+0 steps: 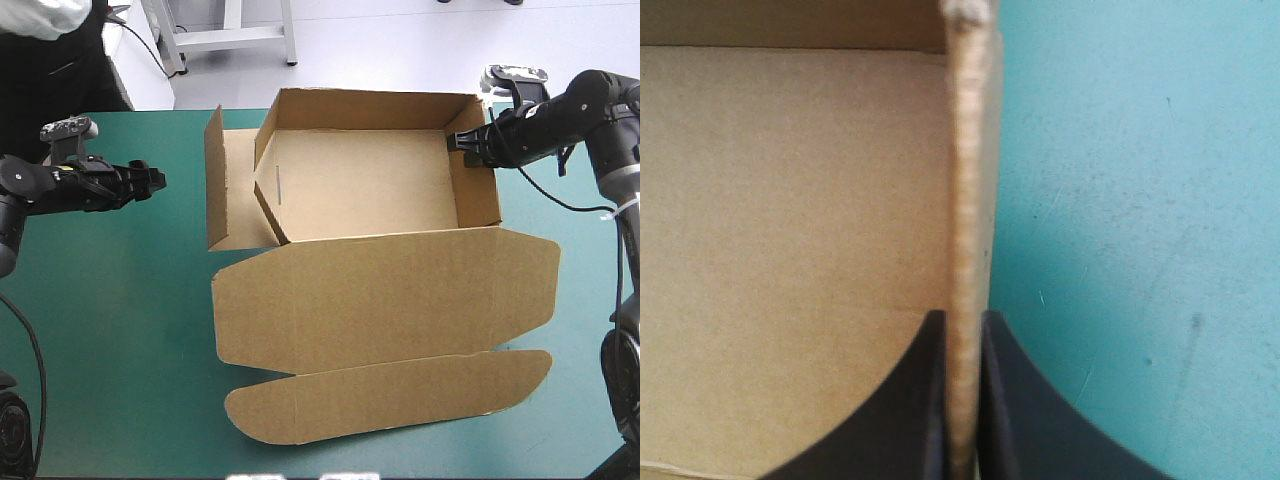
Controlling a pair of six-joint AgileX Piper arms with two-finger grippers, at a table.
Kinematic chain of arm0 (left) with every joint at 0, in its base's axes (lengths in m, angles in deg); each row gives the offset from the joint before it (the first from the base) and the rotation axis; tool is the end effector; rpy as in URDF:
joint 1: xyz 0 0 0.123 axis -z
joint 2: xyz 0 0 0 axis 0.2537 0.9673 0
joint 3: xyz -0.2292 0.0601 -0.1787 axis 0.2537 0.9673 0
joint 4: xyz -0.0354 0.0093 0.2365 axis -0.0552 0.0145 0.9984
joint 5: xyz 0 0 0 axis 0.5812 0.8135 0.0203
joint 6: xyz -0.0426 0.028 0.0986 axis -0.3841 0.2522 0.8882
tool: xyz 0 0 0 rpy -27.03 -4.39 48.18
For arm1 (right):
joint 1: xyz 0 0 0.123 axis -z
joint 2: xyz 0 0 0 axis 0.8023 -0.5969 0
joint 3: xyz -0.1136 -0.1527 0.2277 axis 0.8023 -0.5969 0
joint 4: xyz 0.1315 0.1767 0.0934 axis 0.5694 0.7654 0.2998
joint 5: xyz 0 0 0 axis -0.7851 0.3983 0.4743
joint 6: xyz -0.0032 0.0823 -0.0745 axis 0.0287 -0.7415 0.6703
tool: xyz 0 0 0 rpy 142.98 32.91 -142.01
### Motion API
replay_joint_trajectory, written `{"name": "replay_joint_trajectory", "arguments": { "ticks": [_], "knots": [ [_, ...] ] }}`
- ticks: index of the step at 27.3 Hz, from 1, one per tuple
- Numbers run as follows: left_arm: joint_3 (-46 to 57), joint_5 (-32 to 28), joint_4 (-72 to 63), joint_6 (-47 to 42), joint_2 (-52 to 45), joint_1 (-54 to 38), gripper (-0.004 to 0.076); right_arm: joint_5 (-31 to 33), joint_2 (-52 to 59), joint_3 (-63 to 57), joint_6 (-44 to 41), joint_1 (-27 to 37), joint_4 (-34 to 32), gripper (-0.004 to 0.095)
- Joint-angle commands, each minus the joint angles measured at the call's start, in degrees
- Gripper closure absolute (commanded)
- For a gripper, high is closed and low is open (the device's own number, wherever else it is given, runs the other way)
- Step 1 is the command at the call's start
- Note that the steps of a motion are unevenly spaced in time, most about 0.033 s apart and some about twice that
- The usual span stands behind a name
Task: Fold the box
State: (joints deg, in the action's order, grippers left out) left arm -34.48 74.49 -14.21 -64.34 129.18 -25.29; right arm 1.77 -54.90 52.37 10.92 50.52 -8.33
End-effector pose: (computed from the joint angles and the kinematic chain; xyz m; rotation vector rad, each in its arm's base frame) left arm 0.3227 0.0105 0.3651 -0.1099 2.3192 -0.4969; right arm 0.3583 0.0562 0.4078 -0.2138 2.4972 0.4637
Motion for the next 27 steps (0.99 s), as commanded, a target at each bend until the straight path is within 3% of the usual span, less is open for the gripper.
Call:
{"name": "replay_joint_trajectory", "arguments": {
  "ticks": [1, 8, 16, 27],
  "knots": [
    [-1.7, -1.1, -7.4, 0.2, -2.0, 0.2, 0.0171, 0.6, 3.1, 1.4, 0.1, 0.4, 3.3, 0.0909],
    [-1.7, 3.9, -10.4, 0.1, -2.0, 0.2, 0.0180, 0.5, 2.6, 1.4, 1.9, 0.4, 9.2, 0.0909],
    [-1.7, 13.3, -20.3, 6.4, -2.0, 0.2, 0.0251, -0.9, -0.2, 1.4, 2.2, -1.8, 9.3, 0.0909],
    [-1.7, 19.1, -23.9, 7.8, -2.0, 0.2, 0.0253, -5.5, -5.0, 1.4, 2.2, -6.0, 9.4, 0.0909]
  ]
}}
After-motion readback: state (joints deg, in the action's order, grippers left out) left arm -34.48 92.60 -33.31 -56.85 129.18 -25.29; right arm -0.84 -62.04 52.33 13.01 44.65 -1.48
